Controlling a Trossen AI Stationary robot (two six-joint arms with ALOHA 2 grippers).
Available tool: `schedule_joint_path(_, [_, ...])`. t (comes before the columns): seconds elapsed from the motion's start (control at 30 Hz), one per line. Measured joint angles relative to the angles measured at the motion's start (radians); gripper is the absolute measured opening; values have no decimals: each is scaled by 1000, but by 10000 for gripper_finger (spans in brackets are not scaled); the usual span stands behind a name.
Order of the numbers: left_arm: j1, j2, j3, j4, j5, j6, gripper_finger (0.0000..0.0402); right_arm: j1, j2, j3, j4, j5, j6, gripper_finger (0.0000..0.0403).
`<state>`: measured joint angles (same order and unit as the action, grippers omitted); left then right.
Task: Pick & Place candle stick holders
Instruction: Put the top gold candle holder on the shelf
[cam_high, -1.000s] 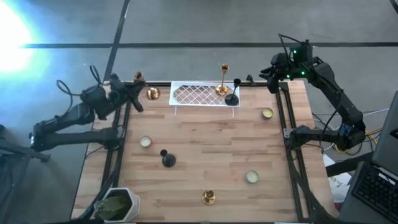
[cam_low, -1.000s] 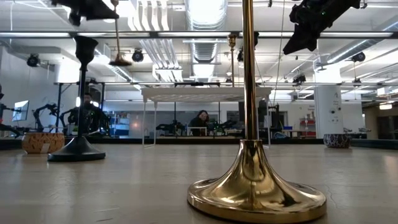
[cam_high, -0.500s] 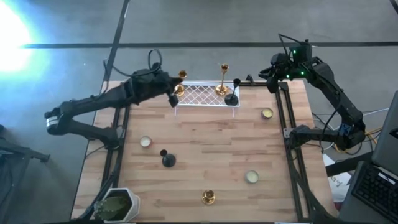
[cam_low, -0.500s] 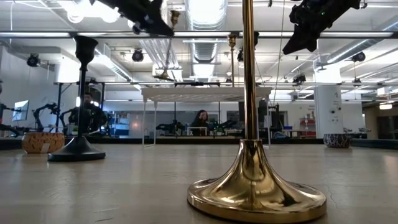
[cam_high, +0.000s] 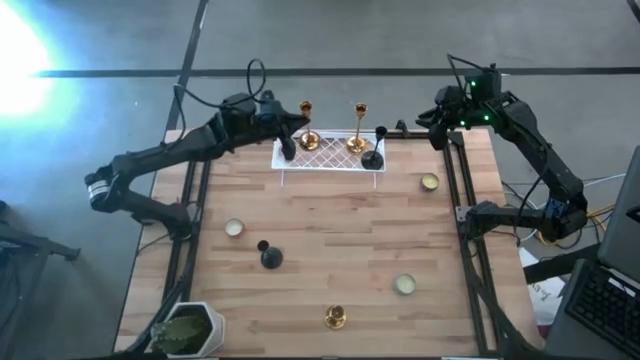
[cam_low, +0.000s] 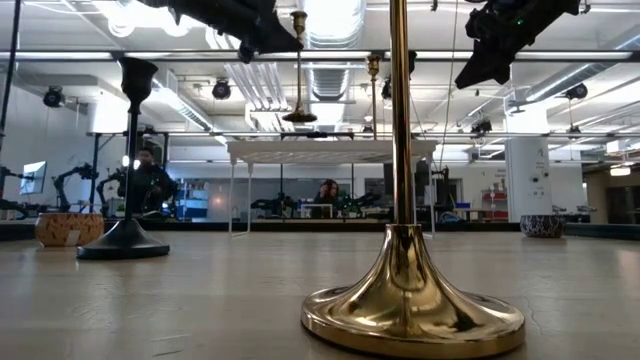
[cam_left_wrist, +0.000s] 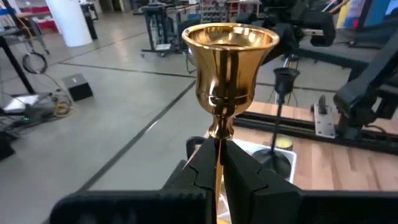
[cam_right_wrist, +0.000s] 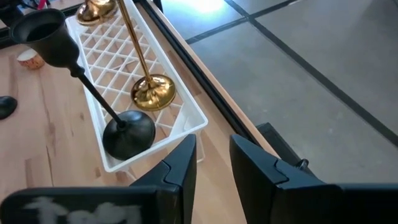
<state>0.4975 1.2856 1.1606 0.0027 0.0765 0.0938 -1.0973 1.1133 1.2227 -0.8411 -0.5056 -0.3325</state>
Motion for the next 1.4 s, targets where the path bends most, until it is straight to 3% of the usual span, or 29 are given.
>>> schedule_joint_path(0.43, [51, 118, -2, 107, 107, -51, 14, 0, 0, 0, 0, 0, 0, 69])
schedule_joint_path(0.83, [65, 227, 74, 136, 171, -62, 14, 0, 0, 0, 0, 0, 0, 84])
schedule_joint_path(1.03, [64, 291, 145, 91, 176, -40, 14, 0, 0, 0, 0, 0, 0, 89])
schedule_joint_path(1.4, [76, 327, 153, 94, 175, -35, 14, 0, 0, 0, 2, 0, -7, 72])
